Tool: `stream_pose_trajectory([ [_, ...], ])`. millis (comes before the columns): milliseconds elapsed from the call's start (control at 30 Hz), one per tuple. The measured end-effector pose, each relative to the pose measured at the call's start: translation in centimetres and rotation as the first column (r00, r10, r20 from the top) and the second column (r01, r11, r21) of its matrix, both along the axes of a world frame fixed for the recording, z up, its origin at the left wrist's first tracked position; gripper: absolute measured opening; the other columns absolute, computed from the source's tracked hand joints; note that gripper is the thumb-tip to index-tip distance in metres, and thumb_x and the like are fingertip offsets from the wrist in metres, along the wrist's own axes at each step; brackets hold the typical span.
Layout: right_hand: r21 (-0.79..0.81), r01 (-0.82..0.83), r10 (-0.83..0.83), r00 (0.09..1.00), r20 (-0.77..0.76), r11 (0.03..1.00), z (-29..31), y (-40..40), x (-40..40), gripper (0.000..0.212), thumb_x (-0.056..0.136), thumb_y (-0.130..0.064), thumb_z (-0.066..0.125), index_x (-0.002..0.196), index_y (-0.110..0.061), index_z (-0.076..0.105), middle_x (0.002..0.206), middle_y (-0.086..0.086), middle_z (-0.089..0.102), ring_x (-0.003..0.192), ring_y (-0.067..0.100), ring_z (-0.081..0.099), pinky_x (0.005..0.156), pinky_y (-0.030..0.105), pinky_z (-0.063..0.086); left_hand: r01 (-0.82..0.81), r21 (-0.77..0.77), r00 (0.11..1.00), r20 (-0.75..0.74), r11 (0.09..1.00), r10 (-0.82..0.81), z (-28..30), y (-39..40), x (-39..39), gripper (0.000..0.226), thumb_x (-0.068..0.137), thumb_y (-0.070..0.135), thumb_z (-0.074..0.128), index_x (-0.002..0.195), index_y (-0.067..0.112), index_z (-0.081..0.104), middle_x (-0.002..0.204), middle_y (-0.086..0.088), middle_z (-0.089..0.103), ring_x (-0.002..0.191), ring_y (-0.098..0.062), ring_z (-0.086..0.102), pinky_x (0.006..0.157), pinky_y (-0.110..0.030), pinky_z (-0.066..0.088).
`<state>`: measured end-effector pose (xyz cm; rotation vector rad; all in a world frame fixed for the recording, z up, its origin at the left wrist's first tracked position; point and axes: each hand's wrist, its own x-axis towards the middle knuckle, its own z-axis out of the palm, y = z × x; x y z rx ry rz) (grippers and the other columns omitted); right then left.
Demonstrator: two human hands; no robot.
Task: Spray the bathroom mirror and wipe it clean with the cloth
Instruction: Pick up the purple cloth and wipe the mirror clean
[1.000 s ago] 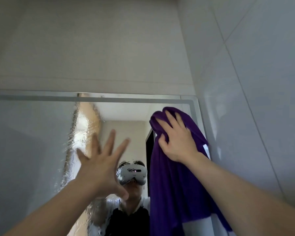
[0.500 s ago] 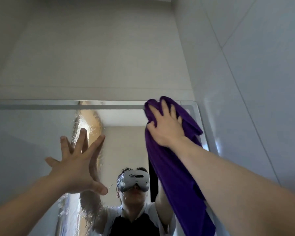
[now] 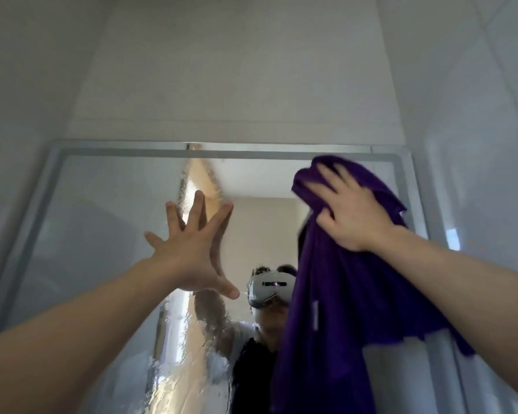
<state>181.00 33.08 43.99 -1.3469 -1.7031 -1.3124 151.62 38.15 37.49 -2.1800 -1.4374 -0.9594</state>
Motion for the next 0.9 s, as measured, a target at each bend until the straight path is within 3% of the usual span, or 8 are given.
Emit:
stream_pose_trajectory([
  [100, 0.044, -0.009, 0.015, 0.992, -0.128, 0.999, 2.5, 0.8, -1.9, 0.066, 0.097, -0.034, 0.042, 0.159, -0.040, 0.020, 0.172, -0.002, 0.002, 0.157, 0.030, 0.001, 0.115, 0.066, 0.025, -0.002, -0.017, 1.000, 0.001, 1.000, 0.002, 0.0, 0.0, 0.2, 0.157, 0.040, 0.077, 0.088, 0.137, 0.066, -0.035, 0.151, 0.013, -0.053, 0.140, -0.043, -0.045, 0.108, -0.083, -0.002],
  [233, -0.001, -0.036, 0.035, 0.994, -0.103, 0.999, 2.7, 1.4, -5.4, 0.067, 0.096, -0.037, 0.041, 0.158, -0.041, 0.019, 0.172, -0.002, -0.002, 0.157, 0.032, -0.001, 0.117, 0.066, 0.024, -0.006, -0.021, 1.000, 0.000, 1.000, 0.006, 0.0, -0.1, -0.1, 0.155, 0.042, 0.075, 0.088, 0.137, 0.066, -0.034, 0.152, 0.013, -0.052, 0.140, -0.042, -0.045, 0.108, -0.084, -0.004],
  [333, -0.088, 0.017, -0.002, 0.987, 0.161, 0.996, -1.3, 1.9, -6.5, 0.067, 0.093, -0.041, 0.040, 0.158, -0.039, 0.023, 0.172, -0.003, 0.001, 0.158, 0.030, 0.004, 0.110, 0.062, 0.038, 0.000, -0.015, 1.000, 0.003, 1.000, 0.000, -0.1, -0.1, -0.1, 0.156, 0.040, 0.075, 0.089, 0.137, 0.067, -0.033, 0.154, 0.014, -0.050, 0.141, -0.042, -0.044, 0.109, -0.084, -0.002],
  [433, -0.108, 0.011, 0.041, 0.881, 0.471, 0.994, -5.5, 1.5, -5.3, 0.065, 0.087, -0.043, 0.040, 0.151, -0.033, 0.042, 0.167, 0.002, 0.027, 0.152, 0.032, 0.031, 0.086, 0.046, 0.056, -0.032, -0.002, 0.999, 0.002, 0.999, 0.032, -0.2, -0.3, 0.0, 0.156, 0.041, 0.076, 0.088, 0.138, 0.066, -0.034, 0.154, 0.013, -0.049, 0.142, -0.043, -0.043, 0.109, -0.084, 0.000],
  [500, -0.075, 0.006, 0.036, 0.843, 0.537, 0.997, -5.9, 1.4, -3.4, 0.063, 0.084, -0.044, 0.043, 0.145, -0.030, 0.051, 0.162, 0.004, 0.039, 0.145, 0.031, 0.043, 0.079, 0.038, 0.058, -0.037, -0.002, 0.999, 0.000, 0.999, 0.037, -0.1, -0.3, 0.0, 0.155, 0.042, 0.077, 0.087, 0.138, 0.065, -0.035, 0.153, 0.012, -0.051, 0.141, -0.042, -0.044, 0.110, -0.084, 0.000],
  [600, -0.031, -0.029, 0.038, 0.939, 0.342, 0.999, -4.2, 1.0, -1.3, 0.069, 0.082, -0.049, 0.037, 0.149, -0.032, 0.044, 0.168, 0.000, 0.026, 0.152, 0.030, 0.029, 0.088, 0.053, 0.055, -0.029, 0.009, 1.000, -0.004, 1.000, 0.029, -0.2, 0.1, -0.1, 0.155, 0.042, 0.078, 0.086, 0.138, 0.064, -0.035, 0.153, 0.011, -0.051, 0.140, -0.043, -0.044, 0.109, -0.084, 0.000],
  [733, 0.012, -0.002, 0.002, 0.999, -0.044, 1.000, -0.9, 0.6, -2.0, 0.067, 0.092, -0.048, 0.035, 0.157, -0.041, 0.023, 0.172, -0.003, -0.002, 0.158, 0.028, -0.001, 0.111, 0.063, 0.033, -0.027, 0.023, 1.000, -0.005, 0.999, 0.027, -0.3, 0.5, -0.2, 0.154, 0.041, 0.082, 0.083, 0.137, 0.065, -0.036, 0.153, 0.012, -0.052, 0.140, -0.043, -0.044, 0.109, -0.084, -0.002],
  [900, -0.020, -0.009, 0.007, 0.995, -0.099, 1.000, -1.1, 1.6, -5.6, 0.067, 0.095, -0.045, 0.040, 0.158, -0.043, 0.016, 0.171, -0.001, -0.010, 0.157, 0.031, -0.007, 0.115, 0.062, 0.026, -0.026, 0.024, 1.000, -0.016, 0.999, 0.026, -0.1, 0.4, -0.4, 0.154, 0.041, 0.082, 0.083, 0.139, 0.064, -0.035, 0.153, 0.012, -0.052, 0.141, -0.044, -0.044, 0.109, -0.084, -0.001],
])
